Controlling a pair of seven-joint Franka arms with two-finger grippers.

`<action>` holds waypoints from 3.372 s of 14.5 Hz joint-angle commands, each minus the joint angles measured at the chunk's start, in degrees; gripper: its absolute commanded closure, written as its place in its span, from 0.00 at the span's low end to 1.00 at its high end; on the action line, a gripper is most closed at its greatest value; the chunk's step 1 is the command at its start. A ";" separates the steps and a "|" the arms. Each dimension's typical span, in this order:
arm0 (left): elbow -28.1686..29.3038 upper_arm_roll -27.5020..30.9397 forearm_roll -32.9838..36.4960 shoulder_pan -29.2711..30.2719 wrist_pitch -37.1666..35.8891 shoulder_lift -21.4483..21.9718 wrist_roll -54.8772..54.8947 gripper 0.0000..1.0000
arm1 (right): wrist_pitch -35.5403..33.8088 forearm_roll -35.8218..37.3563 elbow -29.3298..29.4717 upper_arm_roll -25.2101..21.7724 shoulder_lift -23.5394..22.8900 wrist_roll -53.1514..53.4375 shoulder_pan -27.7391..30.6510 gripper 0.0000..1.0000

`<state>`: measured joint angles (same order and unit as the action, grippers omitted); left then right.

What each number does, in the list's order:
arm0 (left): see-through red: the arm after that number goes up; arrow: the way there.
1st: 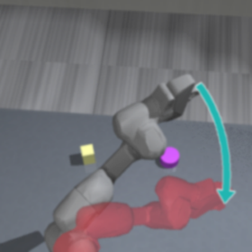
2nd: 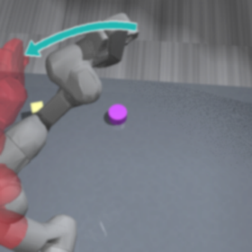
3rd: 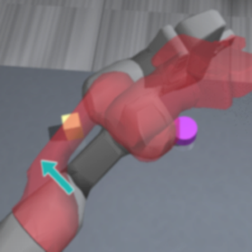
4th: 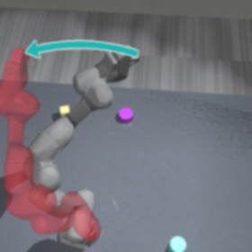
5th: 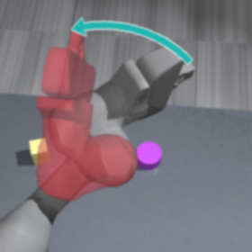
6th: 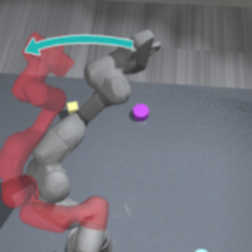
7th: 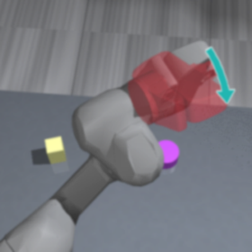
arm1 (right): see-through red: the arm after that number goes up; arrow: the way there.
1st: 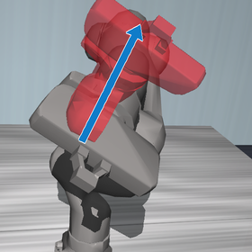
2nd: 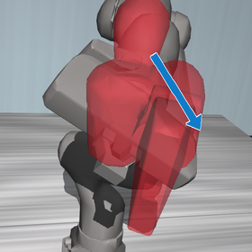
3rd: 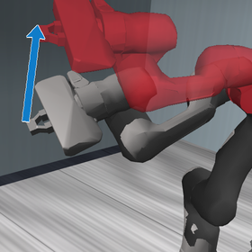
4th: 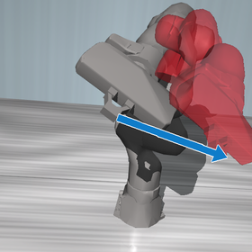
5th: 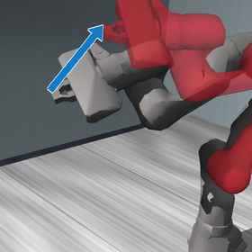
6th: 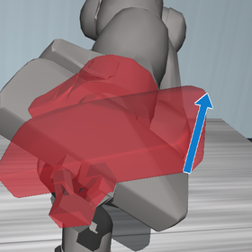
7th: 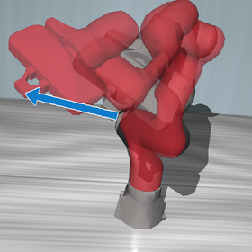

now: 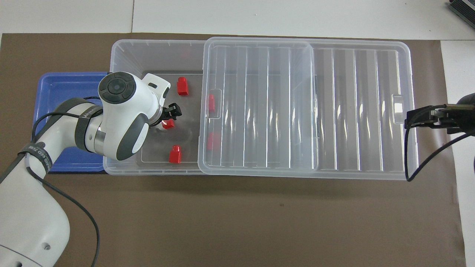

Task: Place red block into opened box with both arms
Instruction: 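Open the left gripper to drop the block and lift out, then return the left gripper to the tray while the right gripper reaches the lid, then slide the clear lid with the right gripper toward the left gripper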

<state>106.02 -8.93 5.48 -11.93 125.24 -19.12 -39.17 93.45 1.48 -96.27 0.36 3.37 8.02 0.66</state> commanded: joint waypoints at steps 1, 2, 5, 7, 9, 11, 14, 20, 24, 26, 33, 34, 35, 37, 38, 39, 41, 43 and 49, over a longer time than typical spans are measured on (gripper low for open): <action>-1.24 0.49 1.20 -0.38 -6.83 4.26 -1.35 0.00 | -0.28 -1.21 -0.77 0.25 0.58 -1.25 0.93 0.00; -1.95 0.49 1.20 -0.38 -9.20 5.40 -1.87 0.00 | -0.28 -1.21 -0.85 0.25 0.67 -1.25 0.93 0.01; -3.71 0.49 0.76 -0.38 -14.83 8.56 -7.04 0.00 | -0.20 -1.21 -0.85 0.17 0.67 -2.03 1.01 0.20; -4.41 0.58 0.76 -0.03 -18.26 10.85 -7.41 0.00 | -0.20 -1.21 -0.85 -0.18 0.67 -5.19 1.10 0.66; -8.35 0.58 1.28 1.46 -24.13 12.00 -6.19 0.00 | -0.11 -1.21 -1.03 -0.27 0.67 -7.74 2.41 1.00; -12.05 0.58 1.37 3.22 -30.20 13.40 -1.12 0.00 | 2.43 -1.12 -1.64 -0.36 0.58 -9.76 3.82 1.00; -12.50 0.49 1.20 6.30 -34.35 19.37 4.19 0.00 | 8.82 -1.12 -3.30 -0.36 -0.73 -17.30 7.24 1.00; -11.36 0.58 1.37 11.05 -34.01 20.53 18.74 0.00 | 23.34 -0.77 -4.90 -0.27 -8.90 -23.75 9.01 1.00; -9.78 0.58 1.20 15.09 -32.69 21.14 28.26 0.00 | 27.48 -0.86 -4.81 -0.27 -12.59 -26.11 9.45 1.00; -6.55 0.58 0.85 15.18 -31.73 22.71 28.53 0.00 | 28.19 -1.12 -4.90 -0.27 -13.39 -26.30 9.45 1.00; -6.08 0.49 0.67 14.65 -31.20 22.99 27.83 0.00 | 31.00 -2.17 -4.72 0.25 -15.06 -24.55 6.56 1.00; -6.08 0.49 0.67 14.57 -31.02 22.99 27.83 0.00 | 31.09 -3.92 -4.72 0.25 -15.15 -23.84 5.59 1.00; -6.17 0.49 0.67 14.48 -30.93 22.90 27.83 0.00 | 31.18 -4.98 -4.72 0.25 -15.15 -23.14 4.54 1.00; -6.17 0.49 0.58 14.39 -30.85 22.90 27.83 0.00 | 31.09 -5.17 -4.81 0.25 -15.06 -20.51 2.70 1.00; -6.17 0.49 0.58 14.39 -30.85 22.90 27.83 0.00 | 31.09 -5.17 -4.81 0.25 -15.06 -19.45 1.73 1.00; -6.17 0.49 0.58 14.39 -30.85 22.90 27.83 0.00 | 31.01 -5.17 -4.90 0.25 -15.06 -18.22 0.76 1.00; -6.17 0.49 0.49 14.39 -30.76 22.90 27.74 0.00 | 30.92 -5.17 -5.07 0.25 -14.97 -15.50 -1.53 1.00; -6.17 0.49 0.05 14.39 -30.67 22.90 27.66 0.00 | 30.83 -5.25 -5.16 0.25 -14.97 -13.39 -3.55 1.00; -6.09 0.49 0.05 14.39 -30.58 22.90 27.83 0.00 | 30.83 -11.03 -5.77 0.34 -14.80 -11.35 -6.90 1.00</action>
<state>97.85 -8.66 5.95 2.70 93.19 2.17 -11.59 123.93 -5.05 -101.37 0.53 -11.41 -3.80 -5.90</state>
